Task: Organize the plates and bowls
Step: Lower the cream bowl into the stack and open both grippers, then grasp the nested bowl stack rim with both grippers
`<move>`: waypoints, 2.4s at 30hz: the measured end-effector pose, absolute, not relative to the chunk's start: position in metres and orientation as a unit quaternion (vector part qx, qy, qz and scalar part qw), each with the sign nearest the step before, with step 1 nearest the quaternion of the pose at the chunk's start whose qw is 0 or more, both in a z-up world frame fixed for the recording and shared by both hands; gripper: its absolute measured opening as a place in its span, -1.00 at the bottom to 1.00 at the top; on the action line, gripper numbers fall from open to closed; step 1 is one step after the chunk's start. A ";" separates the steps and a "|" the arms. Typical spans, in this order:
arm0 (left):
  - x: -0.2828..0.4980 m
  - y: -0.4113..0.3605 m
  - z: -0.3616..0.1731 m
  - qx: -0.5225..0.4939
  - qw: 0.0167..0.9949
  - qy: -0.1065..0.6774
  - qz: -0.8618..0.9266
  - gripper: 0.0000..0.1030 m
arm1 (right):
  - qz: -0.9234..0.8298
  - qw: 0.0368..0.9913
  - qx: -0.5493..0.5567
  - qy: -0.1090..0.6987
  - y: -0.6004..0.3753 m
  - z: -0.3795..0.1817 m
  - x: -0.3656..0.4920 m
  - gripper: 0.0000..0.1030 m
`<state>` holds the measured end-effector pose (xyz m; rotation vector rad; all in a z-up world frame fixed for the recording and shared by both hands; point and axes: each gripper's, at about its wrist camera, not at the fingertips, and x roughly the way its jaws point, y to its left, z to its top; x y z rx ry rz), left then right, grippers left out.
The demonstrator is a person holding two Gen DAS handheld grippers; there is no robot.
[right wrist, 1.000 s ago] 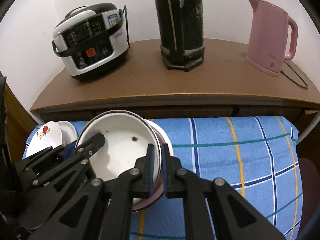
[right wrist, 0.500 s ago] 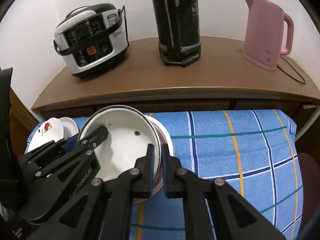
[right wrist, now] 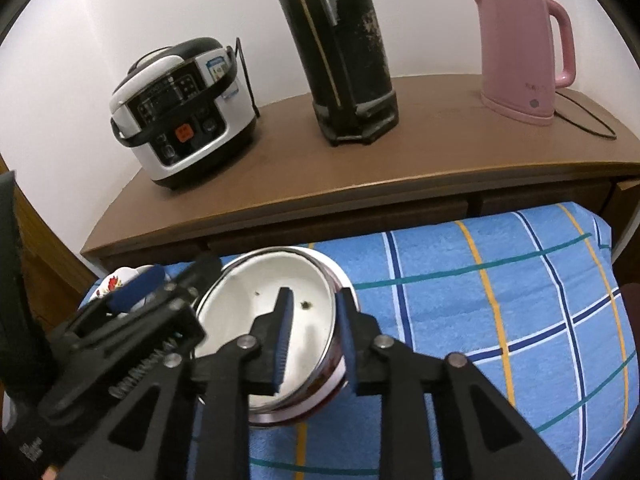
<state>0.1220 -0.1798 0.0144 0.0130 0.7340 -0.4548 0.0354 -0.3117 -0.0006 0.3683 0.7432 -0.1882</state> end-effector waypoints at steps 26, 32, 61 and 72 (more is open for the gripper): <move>0.122 -0.185 0.008 0.040 0.917 0.347 -0.192 0.33 | -0.150 0.933 0.156 0.288 -0.316 0.011 0.008 0.42; 0.118 -0.186 0.010 0.048 0.920 0.340 -0.192 0.33 | -0.165 0.931 0.165 0.283 -0.324 0.006 0.002 0.42; 0.120 -0.182 0.000 0.009 0.899 0.370 -0.233 0.38 | -0.173 0.920 0.209 0.284 -0.344 -0.023 -0.005 0.78; 0.121 -0.194 -0.015 0.028 0.890 0.391 -0.231 0.38 | -0.158 0.911 0.199 0.326 -0.336 -0.035 0.014 0.27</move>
